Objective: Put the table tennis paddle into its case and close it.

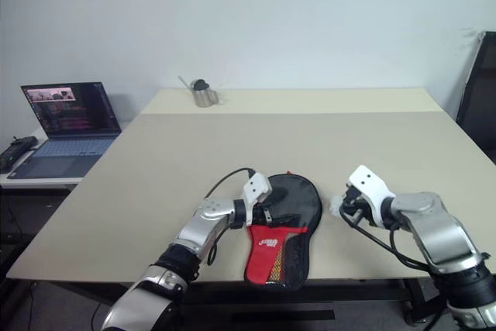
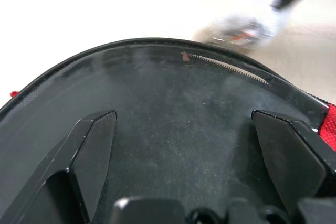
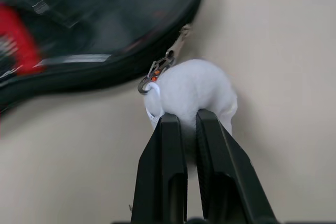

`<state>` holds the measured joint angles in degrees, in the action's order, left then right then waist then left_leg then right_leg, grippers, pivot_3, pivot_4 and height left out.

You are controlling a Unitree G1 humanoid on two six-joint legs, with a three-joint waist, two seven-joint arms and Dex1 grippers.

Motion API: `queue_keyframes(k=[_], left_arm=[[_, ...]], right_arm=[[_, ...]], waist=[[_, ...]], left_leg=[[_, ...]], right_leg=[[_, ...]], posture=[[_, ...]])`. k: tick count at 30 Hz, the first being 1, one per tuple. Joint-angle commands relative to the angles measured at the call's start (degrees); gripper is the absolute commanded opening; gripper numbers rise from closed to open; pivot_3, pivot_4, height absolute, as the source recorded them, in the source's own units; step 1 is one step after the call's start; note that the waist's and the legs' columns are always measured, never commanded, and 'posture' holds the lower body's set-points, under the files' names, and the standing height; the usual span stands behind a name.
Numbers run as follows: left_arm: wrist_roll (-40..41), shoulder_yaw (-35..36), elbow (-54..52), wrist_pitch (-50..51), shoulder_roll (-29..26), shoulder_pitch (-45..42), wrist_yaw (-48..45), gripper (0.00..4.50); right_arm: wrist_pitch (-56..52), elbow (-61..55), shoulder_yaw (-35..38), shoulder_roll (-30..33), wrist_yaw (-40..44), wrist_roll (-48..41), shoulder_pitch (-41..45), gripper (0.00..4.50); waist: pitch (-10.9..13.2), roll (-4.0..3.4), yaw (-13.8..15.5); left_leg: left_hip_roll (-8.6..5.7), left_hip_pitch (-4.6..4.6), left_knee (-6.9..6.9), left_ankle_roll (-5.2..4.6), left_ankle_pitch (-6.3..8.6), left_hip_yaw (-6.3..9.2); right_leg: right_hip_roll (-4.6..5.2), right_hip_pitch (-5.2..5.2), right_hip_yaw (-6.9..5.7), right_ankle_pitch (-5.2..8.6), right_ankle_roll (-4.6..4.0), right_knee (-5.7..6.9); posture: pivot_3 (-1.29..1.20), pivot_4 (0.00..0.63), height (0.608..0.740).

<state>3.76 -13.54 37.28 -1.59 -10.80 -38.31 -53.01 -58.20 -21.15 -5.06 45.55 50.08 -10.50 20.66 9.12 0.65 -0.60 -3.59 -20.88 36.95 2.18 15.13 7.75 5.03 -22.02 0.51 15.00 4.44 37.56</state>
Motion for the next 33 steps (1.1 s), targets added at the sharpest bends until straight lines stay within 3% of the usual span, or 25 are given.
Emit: queue_keyframes(k=[1,13,33], left_arm=[[-2.4,-1.1,3.2,0.4,0.2,0.8,1.0,4.5],[-2.9,-1.1,5.1,-0.7,1.3,-0.3,1.2,4.5],[-3.2,-1.0,6.3,-1.5,2.0,-0.7,2.0,4.5]], right_arm=[[-2.7,-7.6,1.9,3.1,2.5,-4.7,-3.1,0.02],[-3.6,-23.4,4.3,13.0,8.2,-17.1,-16.9,0.02],[-1.8,-27.7,2.7,14.5,4.9,-23.0,-25.7,0.02]], waist=[[0.0,0.02,0.3],[0.1,0.11,1.1],[0.2,0.36,1.9]], left_leg=[[0.0,-0.01,0.0,0.0,0.0,0.0],[0.03,-0.04,-0.02,-0.17,0.13,0.08],[0.04,-0.04,-0.02,-0.22,0.28,0.02]], right_leg=[[0.0,0.0,-0.01,0.0,0.0,-0.02],[0.01,0.35,-0.19,-0.09,0.22,-0.69],[0.03,0.36,-0.17,-0.02,0.31,-0.78]], posture=[[0.0,0.15,0.74],[0.0,0.15,0.74],[0.0,0.15,0.74]])
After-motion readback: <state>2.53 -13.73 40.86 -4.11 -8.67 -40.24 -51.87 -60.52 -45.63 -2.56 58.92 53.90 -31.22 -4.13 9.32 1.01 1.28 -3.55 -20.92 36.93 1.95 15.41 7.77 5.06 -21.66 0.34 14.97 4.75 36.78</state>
